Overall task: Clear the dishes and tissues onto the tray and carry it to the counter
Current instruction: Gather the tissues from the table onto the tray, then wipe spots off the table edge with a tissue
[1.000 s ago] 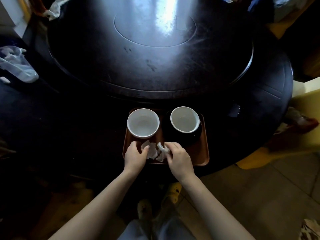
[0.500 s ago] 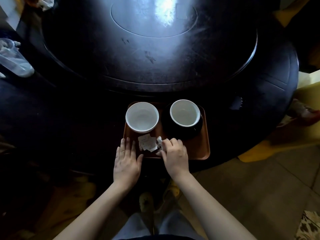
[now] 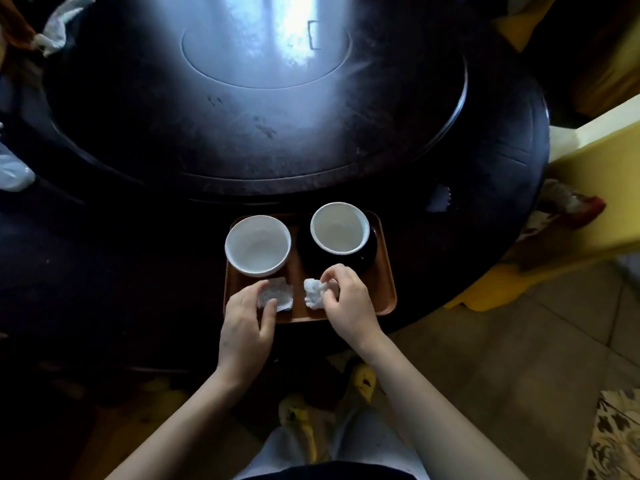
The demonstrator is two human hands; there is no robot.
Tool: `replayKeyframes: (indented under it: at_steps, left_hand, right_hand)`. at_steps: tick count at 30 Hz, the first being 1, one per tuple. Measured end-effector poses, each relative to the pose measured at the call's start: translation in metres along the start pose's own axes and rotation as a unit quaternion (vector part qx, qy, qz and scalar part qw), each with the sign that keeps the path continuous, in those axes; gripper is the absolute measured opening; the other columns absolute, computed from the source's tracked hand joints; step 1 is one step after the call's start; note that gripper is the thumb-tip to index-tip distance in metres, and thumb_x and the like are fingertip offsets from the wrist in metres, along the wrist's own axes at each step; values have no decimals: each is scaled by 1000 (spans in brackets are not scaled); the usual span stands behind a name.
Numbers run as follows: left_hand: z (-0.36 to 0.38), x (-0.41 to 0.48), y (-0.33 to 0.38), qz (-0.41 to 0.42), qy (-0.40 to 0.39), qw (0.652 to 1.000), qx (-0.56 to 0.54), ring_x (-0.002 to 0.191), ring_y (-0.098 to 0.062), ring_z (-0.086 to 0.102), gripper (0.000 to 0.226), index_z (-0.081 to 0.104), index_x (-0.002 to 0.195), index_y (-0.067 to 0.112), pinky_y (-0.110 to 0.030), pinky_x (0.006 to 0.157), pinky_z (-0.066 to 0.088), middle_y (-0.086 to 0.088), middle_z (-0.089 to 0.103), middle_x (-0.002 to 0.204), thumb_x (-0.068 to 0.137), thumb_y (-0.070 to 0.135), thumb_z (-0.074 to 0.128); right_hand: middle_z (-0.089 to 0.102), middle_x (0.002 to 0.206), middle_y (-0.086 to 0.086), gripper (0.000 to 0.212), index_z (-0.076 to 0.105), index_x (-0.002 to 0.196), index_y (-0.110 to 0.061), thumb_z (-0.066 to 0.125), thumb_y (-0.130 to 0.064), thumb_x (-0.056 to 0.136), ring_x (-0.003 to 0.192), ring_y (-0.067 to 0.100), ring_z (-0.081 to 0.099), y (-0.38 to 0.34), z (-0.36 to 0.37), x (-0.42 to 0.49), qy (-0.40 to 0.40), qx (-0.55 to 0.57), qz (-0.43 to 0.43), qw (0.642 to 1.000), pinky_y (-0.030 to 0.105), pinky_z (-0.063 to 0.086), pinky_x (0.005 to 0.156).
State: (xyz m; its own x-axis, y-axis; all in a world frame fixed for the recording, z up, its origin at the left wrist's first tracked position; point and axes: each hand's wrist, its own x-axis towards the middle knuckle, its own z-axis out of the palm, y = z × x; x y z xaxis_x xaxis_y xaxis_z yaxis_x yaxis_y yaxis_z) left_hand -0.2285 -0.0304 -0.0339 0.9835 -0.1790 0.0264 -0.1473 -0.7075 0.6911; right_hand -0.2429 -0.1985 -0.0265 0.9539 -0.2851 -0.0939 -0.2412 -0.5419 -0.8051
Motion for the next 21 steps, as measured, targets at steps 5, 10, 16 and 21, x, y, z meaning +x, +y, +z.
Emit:
replayKeyframes:
  at_steps: [5,10,16,21]
  left_hand:
    - [7,20,67,-49,-137,950,-275,91,-1,66,38,50,125,20,-12,76,51,4,65,107,88,13,57]
    - [35,42,114,-47,-138,949,-281,81,-13,68,13,69,97,14,-26,75,52,-4,73,86,86,16,61]
    - [79,61,160,-67,-166,946,-271,70,-8,61,11,68,90,12,-17,66,46,0,69,75,86,19,60]
    - [115,71,191,-143,-201,903,-352,64,-10,60,14,65,95,3,-15,52,48,-6,65,76,88,12,57]
  right_hand:
    - [61,99,4,12,63,86,-15,55,-8,81,84,11,59,-9,-46,10,-27,103,40,993,14,47,75]
    - [65,81,-3,9,64,86,-17,66,-24,81,77,8,62,2,-103,18,-43,159,56,985,22,51,72]
    - [61,78,-4,6,61,92,-13,56,-16,90,70,8,61,37,-157,27,29,125,50,990,20,53,63]
    - [64,99,5,15,60,105,-10,53,-15,92,93,16,64,70,-187,35,0,185,111,976,23,57,72]
